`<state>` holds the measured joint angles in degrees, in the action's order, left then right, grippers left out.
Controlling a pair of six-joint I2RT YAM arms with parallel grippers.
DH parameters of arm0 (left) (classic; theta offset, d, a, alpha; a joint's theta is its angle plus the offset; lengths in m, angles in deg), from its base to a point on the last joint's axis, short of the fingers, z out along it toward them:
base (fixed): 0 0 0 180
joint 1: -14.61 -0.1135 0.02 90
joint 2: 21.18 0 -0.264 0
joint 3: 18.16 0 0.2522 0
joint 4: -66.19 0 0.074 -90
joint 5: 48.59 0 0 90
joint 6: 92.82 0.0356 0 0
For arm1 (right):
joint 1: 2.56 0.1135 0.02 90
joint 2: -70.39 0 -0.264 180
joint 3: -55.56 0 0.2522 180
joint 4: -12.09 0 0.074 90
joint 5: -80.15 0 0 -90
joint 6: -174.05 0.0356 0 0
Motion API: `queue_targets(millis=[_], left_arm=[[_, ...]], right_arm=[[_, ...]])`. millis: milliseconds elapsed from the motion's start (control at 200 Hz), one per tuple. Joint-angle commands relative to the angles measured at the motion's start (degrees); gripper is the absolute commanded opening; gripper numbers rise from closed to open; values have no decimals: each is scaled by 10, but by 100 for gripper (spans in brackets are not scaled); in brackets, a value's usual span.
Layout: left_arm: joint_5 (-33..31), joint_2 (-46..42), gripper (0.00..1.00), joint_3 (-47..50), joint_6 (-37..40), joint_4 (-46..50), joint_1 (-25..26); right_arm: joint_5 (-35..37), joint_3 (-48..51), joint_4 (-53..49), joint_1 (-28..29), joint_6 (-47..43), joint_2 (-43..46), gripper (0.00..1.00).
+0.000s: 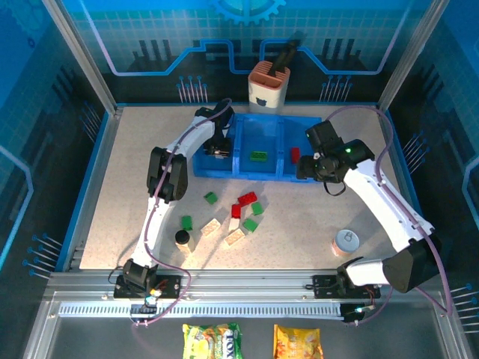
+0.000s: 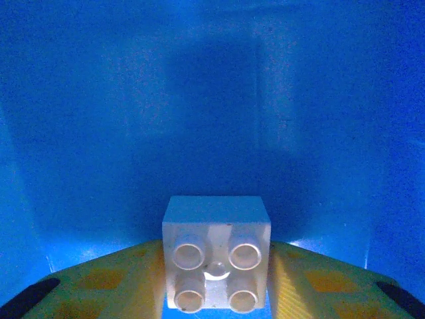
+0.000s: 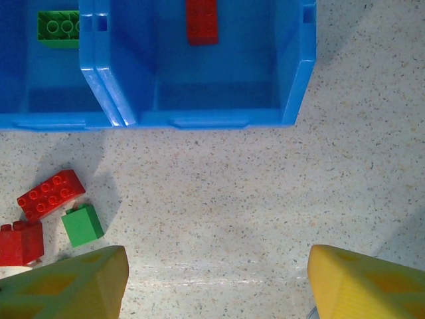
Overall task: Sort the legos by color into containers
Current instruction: Place the lego in the container.
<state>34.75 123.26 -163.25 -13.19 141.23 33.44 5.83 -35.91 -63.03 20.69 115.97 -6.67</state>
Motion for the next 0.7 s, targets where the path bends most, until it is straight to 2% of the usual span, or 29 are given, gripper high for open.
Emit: queue_targets(millis=[0,160,485,695], left_arm=[[2,-14,44,-17,-5,20,2],[6,-46,49,-3,-6,22,2],[22,-126,50,51,-15,13,2],[44,-197,50,120,-26,-5,1]], right_arm=[[2,-18,-17,11,6,13,73],[2,-22,-16,18,7,10,73],[-7,-25,-8,41,6,-7,73],[-18,-26,2,69,2,-25,73]])
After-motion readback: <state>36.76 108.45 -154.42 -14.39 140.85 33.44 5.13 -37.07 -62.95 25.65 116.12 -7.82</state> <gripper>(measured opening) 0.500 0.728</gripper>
